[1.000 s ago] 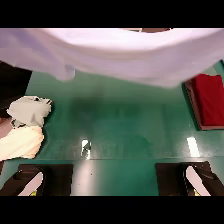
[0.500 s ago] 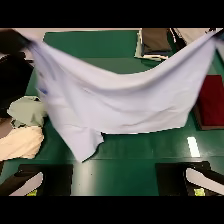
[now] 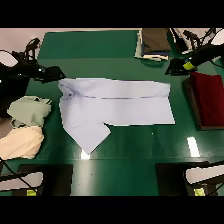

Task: Fold the shirts.

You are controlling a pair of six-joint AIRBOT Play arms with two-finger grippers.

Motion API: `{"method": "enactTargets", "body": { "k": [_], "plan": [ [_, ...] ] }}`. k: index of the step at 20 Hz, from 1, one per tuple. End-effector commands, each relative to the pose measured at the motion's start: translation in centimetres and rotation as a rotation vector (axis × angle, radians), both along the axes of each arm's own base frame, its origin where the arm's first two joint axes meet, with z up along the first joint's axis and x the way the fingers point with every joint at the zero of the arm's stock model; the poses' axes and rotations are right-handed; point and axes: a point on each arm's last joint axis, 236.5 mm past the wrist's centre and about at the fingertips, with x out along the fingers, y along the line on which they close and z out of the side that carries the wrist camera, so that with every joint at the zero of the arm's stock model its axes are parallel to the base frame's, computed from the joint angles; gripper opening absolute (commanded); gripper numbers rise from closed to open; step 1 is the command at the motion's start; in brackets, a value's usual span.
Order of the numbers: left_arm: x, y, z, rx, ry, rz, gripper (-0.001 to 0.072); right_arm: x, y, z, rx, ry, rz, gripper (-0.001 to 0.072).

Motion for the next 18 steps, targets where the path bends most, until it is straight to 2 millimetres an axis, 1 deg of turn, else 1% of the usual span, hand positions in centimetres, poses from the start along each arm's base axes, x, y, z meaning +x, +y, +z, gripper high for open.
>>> {"method": "enactTargets", "body": {
  "k": [1,3,6,8,11,12,13,15,18],
  "plan": [
    [-2.7,2.8,-1.8,-0.019,0.159,0.009,0.053,-0.3,0.4,0.6,0.064,0.022,0.008,0.0388],
    [-5.7,4.0,-3.7,-0.03,0.264,-0.008,0.0531,-1.9,0.4,1.3,0.072,0.014,0.01,0.0387],
    [-10.2,4.5,-7.2,-0.024,0.35,0.028,0.053,-4.6,0.8,1.4,0.073,0.004,0.006,0.0387],
    [-13.2,4.0,-9.4,-0.026,0.383,0.047,0.053,-6.0,1.4,1.1,0.071,-0.012,0.006,0.0387],
    [-17.1,3.2,-12.4,-0.04,0.453,0.06,0.053,-7.1,1.6,0.7,0.072,-0.039,-0.014,0.0387],
    [-17.9,2.9,-13.3,-0.053,0.471,0.068,0.053,-7.5,1.7,0.5,0.072,-0.04,-0.019,0.0387],
    [-18.4,2.2,-14.1,-0.088,0.48,0.083,0.0529,-7.8,1.7,0.2,0.073,-0.036,-0.02,0.0387],
    [-18.7,0.9,-15.2,-0.154,0.478,0.107,0.0529,-8.4,1.8,-0.1,0.074,-0.027,-0.021,0.0386],
    [-19.2,-0.1,-16.2,-0.21,0.483,0.128,0.053,-9.1,1.8,-0.4,0.074,-0.019,-0.023,0.0386]
  ]
}}
